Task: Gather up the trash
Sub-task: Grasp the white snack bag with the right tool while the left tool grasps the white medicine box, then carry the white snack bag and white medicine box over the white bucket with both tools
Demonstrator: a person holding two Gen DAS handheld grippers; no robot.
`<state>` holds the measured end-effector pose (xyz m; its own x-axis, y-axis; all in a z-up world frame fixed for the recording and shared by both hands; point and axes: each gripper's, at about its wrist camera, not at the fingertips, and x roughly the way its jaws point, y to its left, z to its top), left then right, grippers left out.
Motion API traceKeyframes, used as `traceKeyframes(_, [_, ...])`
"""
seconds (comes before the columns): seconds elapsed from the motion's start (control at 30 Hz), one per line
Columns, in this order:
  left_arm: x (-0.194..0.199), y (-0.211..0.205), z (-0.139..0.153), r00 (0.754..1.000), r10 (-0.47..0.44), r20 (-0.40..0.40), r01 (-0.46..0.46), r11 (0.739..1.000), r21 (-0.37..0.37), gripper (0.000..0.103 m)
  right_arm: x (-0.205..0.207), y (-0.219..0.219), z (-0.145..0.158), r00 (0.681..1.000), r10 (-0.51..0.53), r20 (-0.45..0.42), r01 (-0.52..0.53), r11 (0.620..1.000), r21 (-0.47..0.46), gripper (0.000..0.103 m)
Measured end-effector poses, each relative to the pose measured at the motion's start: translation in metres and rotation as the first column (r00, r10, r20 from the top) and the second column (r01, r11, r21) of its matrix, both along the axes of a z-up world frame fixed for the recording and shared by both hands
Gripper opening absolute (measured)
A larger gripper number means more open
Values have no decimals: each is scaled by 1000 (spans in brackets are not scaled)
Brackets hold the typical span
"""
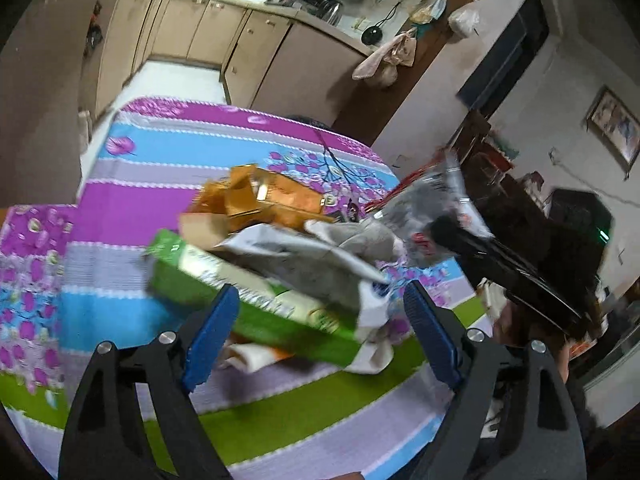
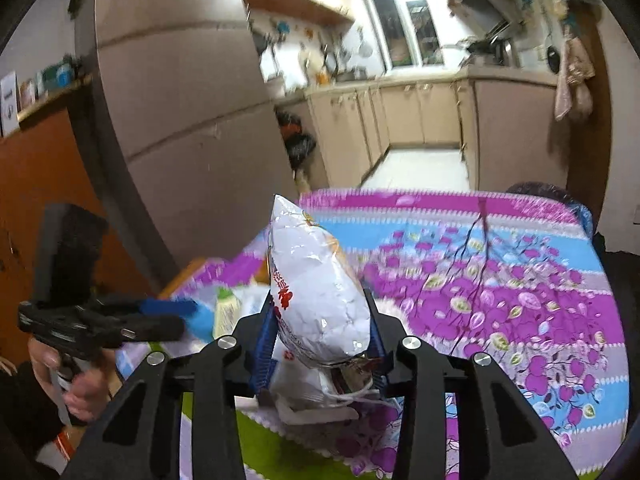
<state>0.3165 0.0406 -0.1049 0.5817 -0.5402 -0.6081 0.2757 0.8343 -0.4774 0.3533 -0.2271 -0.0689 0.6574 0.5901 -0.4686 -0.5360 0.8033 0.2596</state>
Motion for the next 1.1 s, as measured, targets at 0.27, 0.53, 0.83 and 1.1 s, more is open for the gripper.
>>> traceKeyframes(0.27, [32,-29,3,991,53,-123,-45,997,70,81,-22,-27,9,997,-70,17,69,997,41,41])
traceKeyframes(0.53, [44,-42,-11,975,108,-196,-84,988,127,47,-32,-39,3,995,-103,2,103,993,65,41])
traceKeyframes(0.83, [29,-38,-5,981,149,-127,-136,985,108,20,-53,-38,9,991,-134,16,132,989,73,41])
traceKeyframes(1.1, [-18,-35,37,983,160,93,-172,976,136,19,-77,-26,23,980,-174,97,172,985,35,41])
